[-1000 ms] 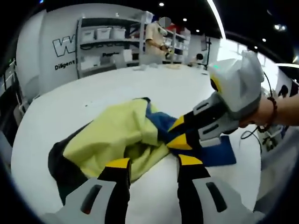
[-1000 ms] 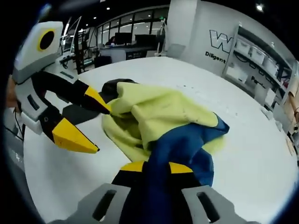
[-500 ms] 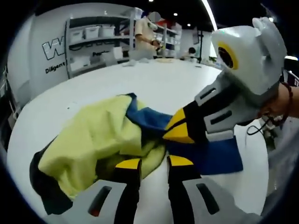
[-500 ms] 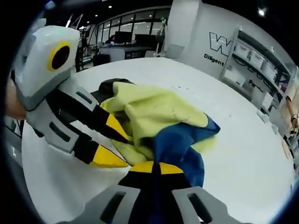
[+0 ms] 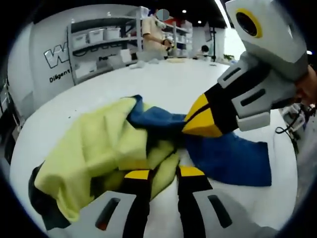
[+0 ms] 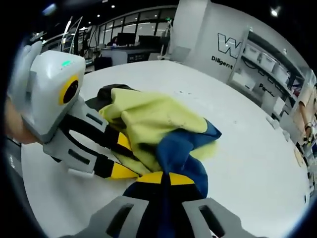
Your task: Fold the garment on the visible template until the final outline fits inside the template.
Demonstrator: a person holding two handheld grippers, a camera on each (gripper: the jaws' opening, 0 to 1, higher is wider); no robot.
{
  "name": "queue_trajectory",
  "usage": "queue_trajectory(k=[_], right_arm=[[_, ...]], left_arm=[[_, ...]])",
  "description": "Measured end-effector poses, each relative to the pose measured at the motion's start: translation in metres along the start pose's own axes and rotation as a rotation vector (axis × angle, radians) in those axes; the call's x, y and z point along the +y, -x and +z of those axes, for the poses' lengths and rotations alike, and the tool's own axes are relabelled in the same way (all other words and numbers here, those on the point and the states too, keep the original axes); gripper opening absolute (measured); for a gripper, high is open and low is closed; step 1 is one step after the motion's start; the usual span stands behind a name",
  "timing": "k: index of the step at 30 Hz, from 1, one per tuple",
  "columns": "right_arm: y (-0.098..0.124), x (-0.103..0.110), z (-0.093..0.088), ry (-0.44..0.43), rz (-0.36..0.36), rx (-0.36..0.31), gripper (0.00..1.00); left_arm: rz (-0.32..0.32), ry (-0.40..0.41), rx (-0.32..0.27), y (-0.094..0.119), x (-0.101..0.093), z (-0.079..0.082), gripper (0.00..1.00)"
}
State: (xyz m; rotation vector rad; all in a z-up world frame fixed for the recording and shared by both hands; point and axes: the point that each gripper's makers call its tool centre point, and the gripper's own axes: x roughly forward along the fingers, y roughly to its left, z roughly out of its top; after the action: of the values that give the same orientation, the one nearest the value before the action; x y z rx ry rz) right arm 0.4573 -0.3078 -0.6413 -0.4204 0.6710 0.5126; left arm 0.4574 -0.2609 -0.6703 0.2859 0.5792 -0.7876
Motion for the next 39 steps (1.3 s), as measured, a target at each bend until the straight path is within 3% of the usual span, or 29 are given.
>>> queue_trajectory(k=[2, 6, 15, 29, 34, 39], right_arm=[[0.000, -0.002, 0.000, 0.001, -0.005, 0.001, 0.00], [0.000, -0.006, -0.001, 0.008, -0.017, 0.008, 0.00], [0.005, -0.026, 0.000, 0.052, -0.063, 0.021, 0.00], [0.007, -0.069, 0.003, 0.060, -0.130, 0.045, 0.00], [0.002, -0.088, -0.003, 0.049, -0.154, 0.087, 0.00], [0.000, -0.104, -0.003, 0.003, -0.171, 0.098, 0.00]], left_arm=[[-0.004, 0.005, -0.006, 0.000, 0.000, 0.000, 0.09], [-0.017, 0.034, -0.008, 0.005, 0.000, 0.002, 0.04], [-0.078, 0.025, -0.063, 0.040, 0.001, 0.020, 0.03], [-0.089, 0.013, -0.163, 0.099, 0.013, 0.045, 0.03], [-0.091, 0.036, -0.183, 0.121, 0.022, 0.048, 0.03], [-0.103, 0.058, -0.177, 0.142, 0.031, 0.040, 0.03]])
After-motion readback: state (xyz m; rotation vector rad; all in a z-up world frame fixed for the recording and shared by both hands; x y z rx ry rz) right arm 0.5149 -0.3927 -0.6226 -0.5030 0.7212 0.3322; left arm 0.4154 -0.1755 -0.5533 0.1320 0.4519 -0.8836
